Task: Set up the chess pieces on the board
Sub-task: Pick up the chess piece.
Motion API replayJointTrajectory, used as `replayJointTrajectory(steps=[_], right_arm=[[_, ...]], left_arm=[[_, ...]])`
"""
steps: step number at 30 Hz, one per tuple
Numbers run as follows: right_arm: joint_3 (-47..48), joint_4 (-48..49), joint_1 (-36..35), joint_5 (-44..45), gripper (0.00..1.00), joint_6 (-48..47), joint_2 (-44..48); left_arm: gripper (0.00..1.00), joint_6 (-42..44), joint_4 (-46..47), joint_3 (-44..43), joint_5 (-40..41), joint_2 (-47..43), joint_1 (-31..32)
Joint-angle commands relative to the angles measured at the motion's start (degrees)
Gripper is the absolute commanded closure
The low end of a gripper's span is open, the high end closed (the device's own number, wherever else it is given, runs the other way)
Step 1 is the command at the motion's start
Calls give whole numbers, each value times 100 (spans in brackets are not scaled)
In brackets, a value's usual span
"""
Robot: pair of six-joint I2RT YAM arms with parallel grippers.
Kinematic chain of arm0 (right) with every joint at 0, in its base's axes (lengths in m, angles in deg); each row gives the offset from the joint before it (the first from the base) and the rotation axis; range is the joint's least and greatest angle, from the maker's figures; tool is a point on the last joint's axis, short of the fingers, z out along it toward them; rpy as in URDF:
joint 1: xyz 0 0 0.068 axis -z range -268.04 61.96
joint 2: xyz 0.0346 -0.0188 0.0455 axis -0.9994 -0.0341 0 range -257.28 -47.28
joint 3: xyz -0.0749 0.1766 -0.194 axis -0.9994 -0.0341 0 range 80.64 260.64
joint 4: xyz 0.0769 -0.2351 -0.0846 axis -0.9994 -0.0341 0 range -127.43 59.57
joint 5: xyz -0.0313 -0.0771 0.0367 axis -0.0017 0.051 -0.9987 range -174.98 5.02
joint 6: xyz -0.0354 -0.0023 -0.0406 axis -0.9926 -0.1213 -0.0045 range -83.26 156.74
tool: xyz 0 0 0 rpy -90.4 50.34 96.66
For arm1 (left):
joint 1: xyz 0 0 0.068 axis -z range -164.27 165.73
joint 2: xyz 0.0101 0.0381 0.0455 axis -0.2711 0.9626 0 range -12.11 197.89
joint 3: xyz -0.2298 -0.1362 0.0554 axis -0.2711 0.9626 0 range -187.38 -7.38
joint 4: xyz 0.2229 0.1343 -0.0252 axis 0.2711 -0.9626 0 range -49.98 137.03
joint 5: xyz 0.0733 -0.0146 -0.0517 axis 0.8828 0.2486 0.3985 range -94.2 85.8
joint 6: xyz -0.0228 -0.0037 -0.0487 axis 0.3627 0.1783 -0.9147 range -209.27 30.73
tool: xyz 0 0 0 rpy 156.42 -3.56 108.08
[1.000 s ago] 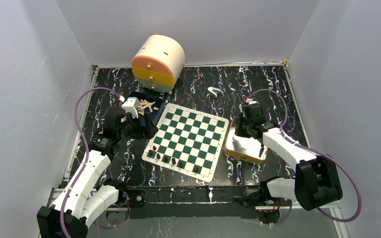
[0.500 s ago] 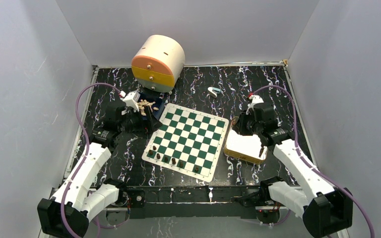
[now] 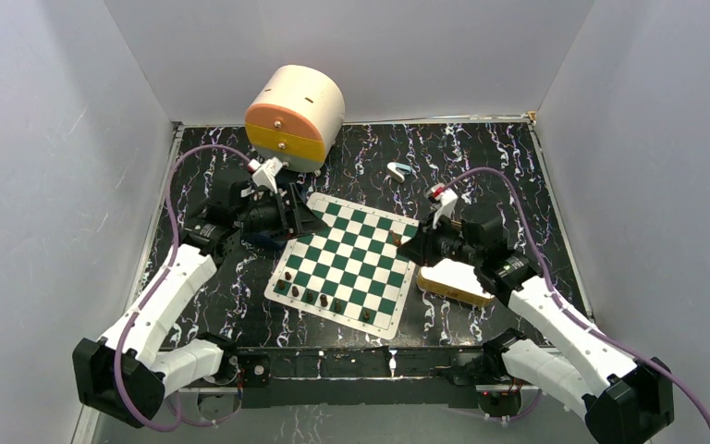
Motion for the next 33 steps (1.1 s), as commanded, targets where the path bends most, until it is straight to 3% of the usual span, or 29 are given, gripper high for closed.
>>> replayJointTrajectory(steps=[1, 11, 19, 33], right_arm=[[-81, 1046, -619, -46, 89, 1, 5], [-113, 1624, -1442, 75, 89, -158, -343], [-212, 1914, -1650, -36, 88, -186, -368], [-216, 2037, -1837, -2, 88, -176, -424]], left_arm=[[39, -373, 140, -290, -417, 249, 431], [45, -759, 378, -340, -595, 662, 1000], [44, -910, 552, -169, -757, 854, 1091], [55, -1114, 840, 77, -911, 951, 1275]])
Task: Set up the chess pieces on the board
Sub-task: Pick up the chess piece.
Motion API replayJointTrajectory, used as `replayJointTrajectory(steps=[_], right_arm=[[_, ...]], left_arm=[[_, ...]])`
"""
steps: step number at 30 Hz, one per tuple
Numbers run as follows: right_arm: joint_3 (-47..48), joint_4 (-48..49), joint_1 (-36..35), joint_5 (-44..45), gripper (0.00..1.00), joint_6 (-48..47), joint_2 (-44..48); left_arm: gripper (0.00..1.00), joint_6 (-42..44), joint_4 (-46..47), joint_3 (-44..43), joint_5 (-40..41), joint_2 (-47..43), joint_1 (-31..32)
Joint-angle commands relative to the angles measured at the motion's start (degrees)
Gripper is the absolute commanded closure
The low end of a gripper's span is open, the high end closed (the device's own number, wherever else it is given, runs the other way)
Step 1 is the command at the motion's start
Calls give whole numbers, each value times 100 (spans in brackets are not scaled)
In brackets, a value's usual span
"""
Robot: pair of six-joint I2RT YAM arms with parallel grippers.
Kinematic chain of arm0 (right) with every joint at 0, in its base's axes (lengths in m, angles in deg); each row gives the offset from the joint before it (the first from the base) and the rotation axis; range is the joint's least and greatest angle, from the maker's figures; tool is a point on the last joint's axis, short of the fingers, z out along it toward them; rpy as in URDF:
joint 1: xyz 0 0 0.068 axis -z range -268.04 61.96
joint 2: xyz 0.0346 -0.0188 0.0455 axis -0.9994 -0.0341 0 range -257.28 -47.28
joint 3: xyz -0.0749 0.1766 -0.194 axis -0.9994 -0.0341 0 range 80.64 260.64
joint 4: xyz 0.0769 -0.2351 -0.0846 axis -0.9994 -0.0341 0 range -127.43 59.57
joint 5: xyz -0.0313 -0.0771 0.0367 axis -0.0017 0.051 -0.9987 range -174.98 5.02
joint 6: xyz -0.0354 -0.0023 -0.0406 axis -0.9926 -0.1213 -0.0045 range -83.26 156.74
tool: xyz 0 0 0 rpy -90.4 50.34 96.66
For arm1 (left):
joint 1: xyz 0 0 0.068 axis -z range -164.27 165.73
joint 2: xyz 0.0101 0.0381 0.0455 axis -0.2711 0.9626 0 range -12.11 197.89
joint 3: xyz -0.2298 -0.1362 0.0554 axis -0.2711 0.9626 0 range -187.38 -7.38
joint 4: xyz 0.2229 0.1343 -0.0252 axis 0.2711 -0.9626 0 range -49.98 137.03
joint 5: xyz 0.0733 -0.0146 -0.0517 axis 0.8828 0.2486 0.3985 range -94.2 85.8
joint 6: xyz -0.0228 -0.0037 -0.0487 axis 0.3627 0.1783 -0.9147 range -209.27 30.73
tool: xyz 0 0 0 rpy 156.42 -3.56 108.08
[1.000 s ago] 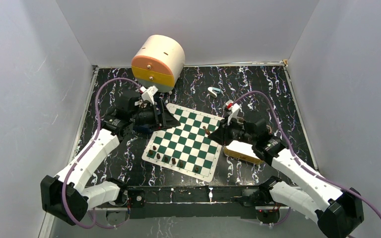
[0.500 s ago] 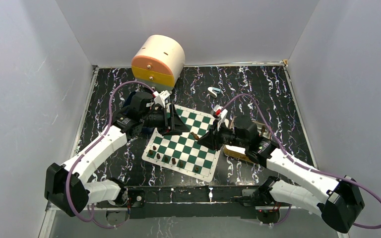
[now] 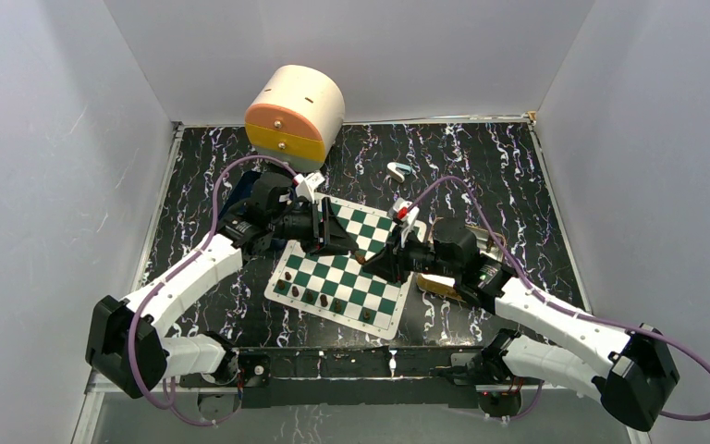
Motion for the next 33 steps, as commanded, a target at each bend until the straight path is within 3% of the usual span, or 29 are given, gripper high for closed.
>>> replayJointTrajectory(steps=[1, 5, 16, 20, 25, 33], right_arm=[[-3, 464, -69, -19, 89, -66, 11], [15, 455, -108, -65, 88, -82, -25], [-140, 394, -182, 31, 88, -152, 15], [-139, 221, -180, 213, 88, -210, 66], [-127, -92, -182, 469, 88, -301, 136], [-119, -545, -179, 1021, 88, -288, 526]], left_arm=[[56, 11, 83, 98, -181, -13, 50], [61, 52, 82, 156, -160, 7, 81], [90, 134, 53, 154, -179, -43, 86], [96, 288, -194, 106, -36, -58, 86], [96, 1024, -1184, -232, 926, -47, 86], [97, 2002, -2551, -679, 3611, -30, 131]])
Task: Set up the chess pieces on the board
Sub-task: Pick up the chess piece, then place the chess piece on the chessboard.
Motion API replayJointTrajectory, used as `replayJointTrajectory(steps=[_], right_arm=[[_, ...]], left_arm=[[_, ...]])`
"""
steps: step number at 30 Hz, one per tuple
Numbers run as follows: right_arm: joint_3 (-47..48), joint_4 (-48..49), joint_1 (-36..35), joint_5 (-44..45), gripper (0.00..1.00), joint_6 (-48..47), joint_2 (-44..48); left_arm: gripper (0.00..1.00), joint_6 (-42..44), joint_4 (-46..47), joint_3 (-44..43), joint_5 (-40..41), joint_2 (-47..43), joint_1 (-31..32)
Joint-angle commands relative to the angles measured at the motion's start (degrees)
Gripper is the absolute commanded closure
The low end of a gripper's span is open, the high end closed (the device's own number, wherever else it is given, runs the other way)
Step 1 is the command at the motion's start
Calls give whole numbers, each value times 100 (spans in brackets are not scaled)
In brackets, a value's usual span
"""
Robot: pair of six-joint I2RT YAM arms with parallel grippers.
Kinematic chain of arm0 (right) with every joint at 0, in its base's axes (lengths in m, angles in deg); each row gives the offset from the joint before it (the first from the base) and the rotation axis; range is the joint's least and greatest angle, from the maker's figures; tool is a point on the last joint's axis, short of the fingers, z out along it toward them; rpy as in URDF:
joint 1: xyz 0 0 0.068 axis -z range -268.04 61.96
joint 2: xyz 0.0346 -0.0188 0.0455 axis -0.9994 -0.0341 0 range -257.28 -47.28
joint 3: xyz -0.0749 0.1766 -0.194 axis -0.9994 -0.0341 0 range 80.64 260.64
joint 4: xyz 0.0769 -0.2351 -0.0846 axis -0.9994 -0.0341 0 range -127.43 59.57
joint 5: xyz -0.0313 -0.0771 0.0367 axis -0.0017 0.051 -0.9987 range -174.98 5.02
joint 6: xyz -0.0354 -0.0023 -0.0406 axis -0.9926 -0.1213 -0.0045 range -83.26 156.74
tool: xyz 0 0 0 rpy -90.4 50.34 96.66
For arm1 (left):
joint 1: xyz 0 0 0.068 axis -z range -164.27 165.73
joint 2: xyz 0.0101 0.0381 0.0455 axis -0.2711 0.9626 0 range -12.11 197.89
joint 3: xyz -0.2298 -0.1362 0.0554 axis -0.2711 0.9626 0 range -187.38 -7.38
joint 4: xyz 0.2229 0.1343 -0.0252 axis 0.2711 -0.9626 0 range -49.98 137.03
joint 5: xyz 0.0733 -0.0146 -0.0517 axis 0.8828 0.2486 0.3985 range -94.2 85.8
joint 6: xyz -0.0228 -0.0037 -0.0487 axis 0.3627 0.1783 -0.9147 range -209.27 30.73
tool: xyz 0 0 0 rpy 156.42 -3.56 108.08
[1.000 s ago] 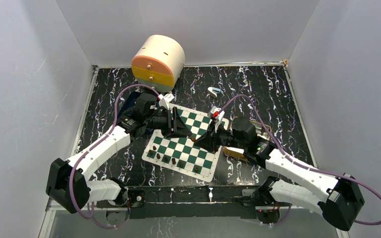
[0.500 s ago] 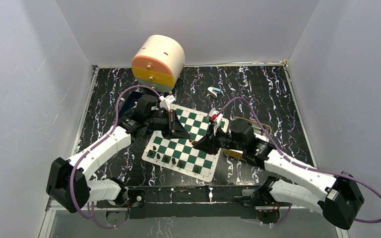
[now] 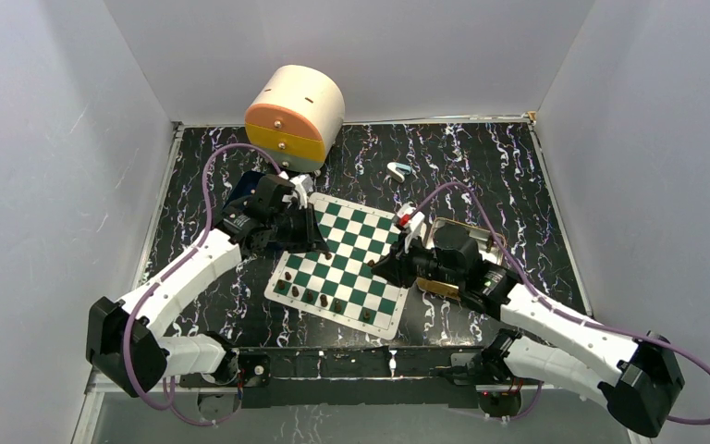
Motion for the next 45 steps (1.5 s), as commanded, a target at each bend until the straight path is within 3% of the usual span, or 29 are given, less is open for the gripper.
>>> replayJointTrajectory(steps=[1, 8, 14, 25, 45], right_arm=[[49, -162, -22, 380, 88, -48, 353], [81, -549, -26, 489, 88, -5, 787], [100, -746, -22, 578, 88, -34, 1034], [87, -902, -22, 682, 87, -25, 1170], [75, -1010, -26, 772, 87, -106, 1230]], left_arm=[[98, 689, -864, -224, 1765, -50, 80], [100, 628, -872, -7, 3235, 231, 419], [100, 501, -317, 405, 3764, 327, 625], [100, 288, 623, 1204, 3828, 487, 677], [99, 246, 840, 1558, 3760, 653, 704]])
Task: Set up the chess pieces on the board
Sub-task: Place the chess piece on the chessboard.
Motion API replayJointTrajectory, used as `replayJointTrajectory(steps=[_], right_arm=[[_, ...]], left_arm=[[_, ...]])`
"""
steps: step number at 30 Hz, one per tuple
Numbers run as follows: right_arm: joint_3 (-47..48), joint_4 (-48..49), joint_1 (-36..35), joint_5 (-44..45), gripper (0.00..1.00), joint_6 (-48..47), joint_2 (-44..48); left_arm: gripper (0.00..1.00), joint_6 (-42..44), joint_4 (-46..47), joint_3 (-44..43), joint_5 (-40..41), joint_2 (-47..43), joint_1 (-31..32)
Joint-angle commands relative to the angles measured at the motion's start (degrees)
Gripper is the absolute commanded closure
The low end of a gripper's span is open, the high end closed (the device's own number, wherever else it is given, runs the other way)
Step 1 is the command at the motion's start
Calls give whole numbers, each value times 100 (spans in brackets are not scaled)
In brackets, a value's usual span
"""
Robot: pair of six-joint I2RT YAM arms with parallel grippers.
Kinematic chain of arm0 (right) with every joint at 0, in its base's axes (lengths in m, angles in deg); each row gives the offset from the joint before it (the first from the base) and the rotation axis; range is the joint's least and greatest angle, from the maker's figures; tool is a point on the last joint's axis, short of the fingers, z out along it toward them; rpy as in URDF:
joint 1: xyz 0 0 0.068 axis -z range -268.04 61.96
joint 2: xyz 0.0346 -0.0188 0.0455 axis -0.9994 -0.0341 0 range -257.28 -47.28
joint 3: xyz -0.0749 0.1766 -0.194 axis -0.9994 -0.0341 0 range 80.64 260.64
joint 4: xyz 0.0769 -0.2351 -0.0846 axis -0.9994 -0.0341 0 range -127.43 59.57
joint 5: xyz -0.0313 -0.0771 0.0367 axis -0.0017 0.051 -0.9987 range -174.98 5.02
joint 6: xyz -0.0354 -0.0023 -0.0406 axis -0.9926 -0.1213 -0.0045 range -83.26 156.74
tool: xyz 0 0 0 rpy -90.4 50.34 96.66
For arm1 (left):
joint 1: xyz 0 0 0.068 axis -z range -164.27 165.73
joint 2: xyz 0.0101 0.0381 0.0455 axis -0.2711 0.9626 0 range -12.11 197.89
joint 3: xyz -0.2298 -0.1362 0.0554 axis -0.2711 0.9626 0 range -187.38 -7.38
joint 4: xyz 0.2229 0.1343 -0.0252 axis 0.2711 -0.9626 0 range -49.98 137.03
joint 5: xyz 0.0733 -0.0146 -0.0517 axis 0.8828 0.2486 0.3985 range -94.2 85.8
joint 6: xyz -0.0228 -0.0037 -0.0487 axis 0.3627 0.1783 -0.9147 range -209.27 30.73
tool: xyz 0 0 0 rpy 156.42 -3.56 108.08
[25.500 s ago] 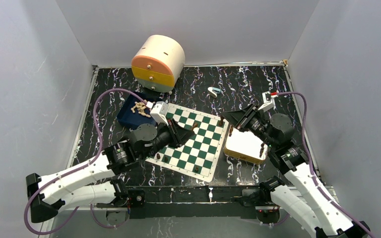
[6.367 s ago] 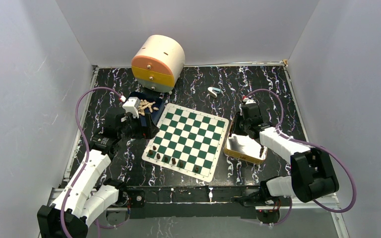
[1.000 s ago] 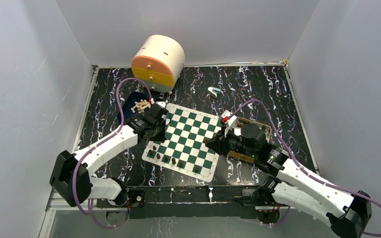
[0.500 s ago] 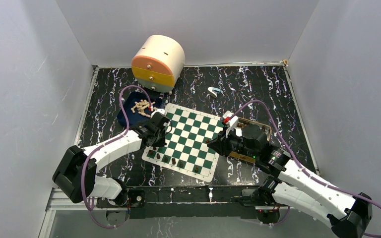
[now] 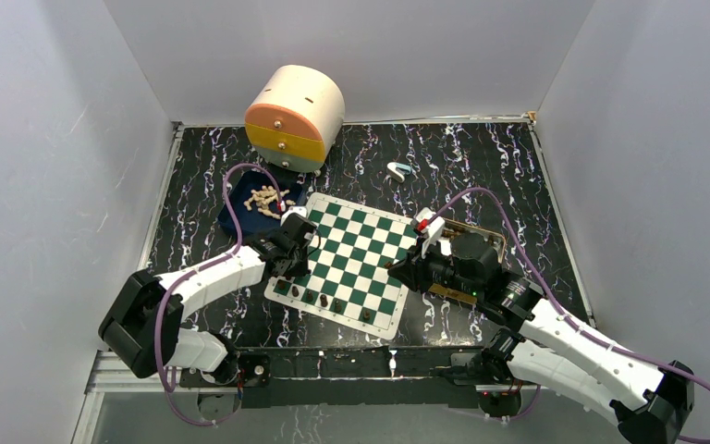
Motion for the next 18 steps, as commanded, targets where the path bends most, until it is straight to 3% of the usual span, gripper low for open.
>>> replayJointTrajectory(steps=[1, 18], right_arm=[[68, 168, -20, 91, 87, -74, 92], [74, -31, -24, 311, 86, -193, 167]], left_arm=[[99, -28, 33, 47, 82, 64, 44], [94, -38, 2, 144, 26, 85, 53]])
